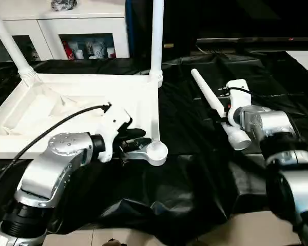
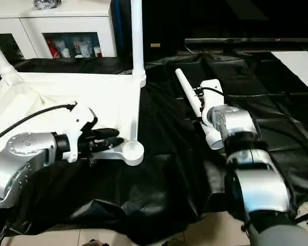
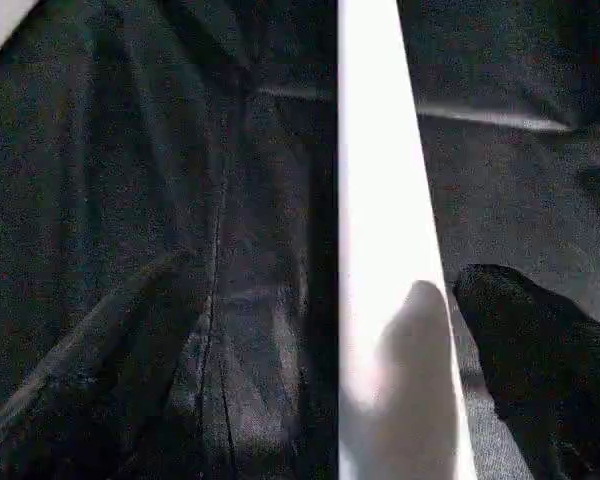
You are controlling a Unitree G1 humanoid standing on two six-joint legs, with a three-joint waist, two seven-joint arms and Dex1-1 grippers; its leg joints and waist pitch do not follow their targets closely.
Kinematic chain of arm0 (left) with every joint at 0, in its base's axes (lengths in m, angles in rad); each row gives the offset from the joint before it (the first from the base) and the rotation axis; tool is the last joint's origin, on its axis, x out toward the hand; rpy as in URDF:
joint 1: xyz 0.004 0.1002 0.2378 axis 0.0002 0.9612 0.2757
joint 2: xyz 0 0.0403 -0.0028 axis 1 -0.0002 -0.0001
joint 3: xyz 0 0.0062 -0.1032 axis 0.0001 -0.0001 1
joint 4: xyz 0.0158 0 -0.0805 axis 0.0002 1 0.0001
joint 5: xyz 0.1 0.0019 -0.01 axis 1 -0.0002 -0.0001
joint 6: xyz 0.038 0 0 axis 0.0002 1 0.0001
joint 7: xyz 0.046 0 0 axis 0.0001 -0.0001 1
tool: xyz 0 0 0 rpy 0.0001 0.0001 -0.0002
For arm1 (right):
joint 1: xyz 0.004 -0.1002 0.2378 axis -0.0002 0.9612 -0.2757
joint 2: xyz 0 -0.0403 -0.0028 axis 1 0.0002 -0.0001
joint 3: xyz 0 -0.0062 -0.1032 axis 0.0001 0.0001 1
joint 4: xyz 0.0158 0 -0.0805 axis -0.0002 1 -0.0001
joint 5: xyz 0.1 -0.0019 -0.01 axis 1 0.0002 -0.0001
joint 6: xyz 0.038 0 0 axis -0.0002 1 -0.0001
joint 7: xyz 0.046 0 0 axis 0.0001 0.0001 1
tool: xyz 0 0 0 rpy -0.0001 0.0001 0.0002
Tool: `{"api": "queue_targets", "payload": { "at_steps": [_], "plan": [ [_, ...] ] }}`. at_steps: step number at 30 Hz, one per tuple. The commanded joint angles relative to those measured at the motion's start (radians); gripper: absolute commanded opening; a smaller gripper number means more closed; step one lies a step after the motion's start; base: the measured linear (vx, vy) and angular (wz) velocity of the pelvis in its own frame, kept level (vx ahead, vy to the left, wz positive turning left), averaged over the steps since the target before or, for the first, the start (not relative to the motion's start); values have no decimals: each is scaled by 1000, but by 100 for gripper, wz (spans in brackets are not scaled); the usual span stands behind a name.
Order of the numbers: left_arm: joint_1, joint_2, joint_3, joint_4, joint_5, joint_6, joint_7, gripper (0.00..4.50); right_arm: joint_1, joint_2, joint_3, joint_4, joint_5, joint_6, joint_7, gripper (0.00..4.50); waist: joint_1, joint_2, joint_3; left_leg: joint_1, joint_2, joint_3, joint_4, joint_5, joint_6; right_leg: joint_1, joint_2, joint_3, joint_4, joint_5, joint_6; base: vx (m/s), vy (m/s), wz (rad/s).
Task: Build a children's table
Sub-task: Pick table leg
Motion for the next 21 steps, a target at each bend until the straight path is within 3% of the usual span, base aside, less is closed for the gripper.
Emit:
{"api": "queue_targets", "payload": {
  "at_steps": [1, 6, 7, 9, 21],
  "plan": [
    [7, 17, -18, -32, -8, 19, -3, 208, -37, -16, 11, 55, -28, 8, 4, 450, 1, 0, -74, 8, 6, 3, -54, -216, -9, 54, -55, 36, -67, -229, -217, 0, 0, 0],
    [20, 35, -26, -49, -11, 30, -3, 261, -71, -29, 24, 144, -40, 28, 16, 450, 2, 1, -72, 7, 5, 4, -53, -219, -7, 53, -53, 36, -66, -218, -225, 0, 0, 0],
    [22, 36, -27, -50, -11, 30, -4, 261, -72, -29, 23, 150, -39, 30, 18, 450, 3, -8, -73, 6, 6, 4, -53, -218, -4, 55, -54, 36, -65, -227, -223, 0, 0, 0],
    [28, 41, -30, -56, -12, 31, -5, 285, -74, -31, 24, 177, -39, 34, 25, 450, 3, -4, -73, 6, 7, 4, -52, -213, -3, 53, -55, 36, -65, -226, -222, 0, 0, 0],
    [27, 56, -36, -63, -24, 36, -4, 391, -86, -45, 44, 262, -62, 29, 88, 343, 5, -3, -71, 5, 7, 3, -51, -231, -7, 51, -55, 34, -66, -256, -221, 0, 0, 0]
  ]
}}
